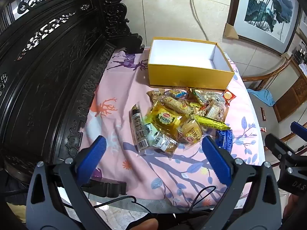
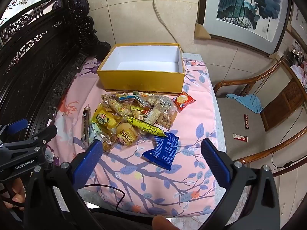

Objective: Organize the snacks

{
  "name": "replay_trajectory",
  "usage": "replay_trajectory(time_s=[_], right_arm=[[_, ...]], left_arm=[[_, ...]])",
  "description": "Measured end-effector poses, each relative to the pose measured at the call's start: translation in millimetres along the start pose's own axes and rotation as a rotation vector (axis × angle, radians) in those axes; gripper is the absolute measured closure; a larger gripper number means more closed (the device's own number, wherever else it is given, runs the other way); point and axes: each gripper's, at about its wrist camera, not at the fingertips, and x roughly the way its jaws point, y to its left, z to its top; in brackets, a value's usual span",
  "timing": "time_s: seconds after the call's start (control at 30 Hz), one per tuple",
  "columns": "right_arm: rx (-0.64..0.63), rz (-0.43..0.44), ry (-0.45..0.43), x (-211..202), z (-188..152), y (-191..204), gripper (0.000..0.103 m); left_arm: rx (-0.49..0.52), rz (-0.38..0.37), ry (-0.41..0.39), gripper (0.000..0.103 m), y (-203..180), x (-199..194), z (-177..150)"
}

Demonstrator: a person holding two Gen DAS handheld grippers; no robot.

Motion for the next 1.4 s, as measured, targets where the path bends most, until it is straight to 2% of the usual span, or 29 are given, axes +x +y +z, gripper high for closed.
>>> replay_trajectory(time_s=[1.4], right_arm=[[-0.014, 0.002, 0.000, 3.3, 2.6, 3.2, 0.001]], left_arm=[[-0.003, 0.000, 0.003, 0.002, 4.7, 4.0, -3.0]])
